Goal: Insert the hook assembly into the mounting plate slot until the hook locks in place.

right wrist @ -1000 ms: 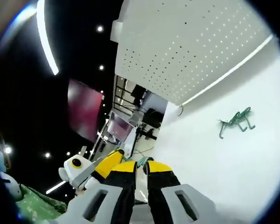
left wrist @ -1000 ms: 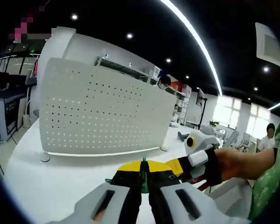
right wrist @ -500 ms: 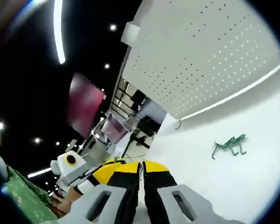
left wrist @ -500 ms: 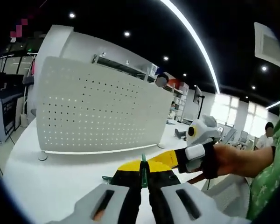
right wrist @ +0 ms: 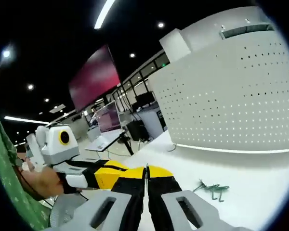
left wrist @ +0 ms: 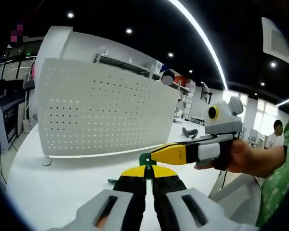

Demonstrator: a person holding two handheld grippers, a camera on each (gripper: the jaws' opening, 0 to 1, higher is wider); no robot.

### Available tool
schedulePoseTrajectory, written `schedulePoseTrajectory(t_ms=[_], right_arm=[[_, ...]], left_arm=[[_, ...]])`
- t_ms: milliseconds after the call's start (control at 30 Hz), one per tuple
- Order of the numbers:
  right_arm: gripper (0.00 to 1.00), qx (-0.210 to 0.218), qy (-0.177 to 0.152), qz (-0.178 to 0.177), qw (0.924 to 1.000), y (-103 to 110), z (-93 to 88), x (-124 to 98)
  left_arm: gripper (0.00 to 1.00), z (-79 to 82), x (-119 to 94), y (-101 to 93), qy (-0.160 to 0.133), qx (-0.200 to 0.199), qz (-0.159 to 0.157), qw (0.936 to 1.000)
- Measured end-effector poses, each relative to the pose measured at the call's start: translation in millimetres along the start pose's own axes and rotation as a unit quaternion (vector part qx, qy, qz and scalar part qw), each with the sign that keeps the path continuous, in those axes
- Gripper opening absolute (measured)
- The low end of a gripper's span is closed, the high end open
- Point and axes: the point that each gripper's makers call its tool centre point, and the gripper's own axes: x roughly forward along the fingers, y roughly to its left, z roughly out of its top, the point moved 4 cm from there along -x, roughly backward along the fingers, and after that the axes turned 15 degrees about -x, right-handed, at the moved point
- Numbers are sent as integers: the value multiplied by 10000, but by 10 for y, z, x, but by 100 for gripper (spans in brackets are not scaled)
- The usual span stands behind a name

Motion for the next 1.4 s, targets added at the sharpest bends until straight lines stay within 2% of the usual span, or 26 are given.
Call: schedulePoseTrajectory(t_ms=[400, 600, 967, 1100, 1400], right_arm=[[0, 4, -65, 90, 9999, 93, 55, 17], [0, -28, -90, 61, 9999, 88, 66, 13], [0, -628, -112, -35, 9980, 145, 114, 18], [0, -1134, -52, -74, 9935, 174, 119, 23], [0, -1215, -88, -65, 9925, 164, 131, 19]], left_arm=[[4, 5, 41, -16, 16, 416, 170, 9990], [4, 19, 25, -22, -79, 490, 162, 9986], [3, 42, 11, -22, -159, 504, 170, 9985], [3, 35, 8, -24, -145, 494, 177, 9985], [2, 34, 11, -33, -179, 477, 131, 9986]])
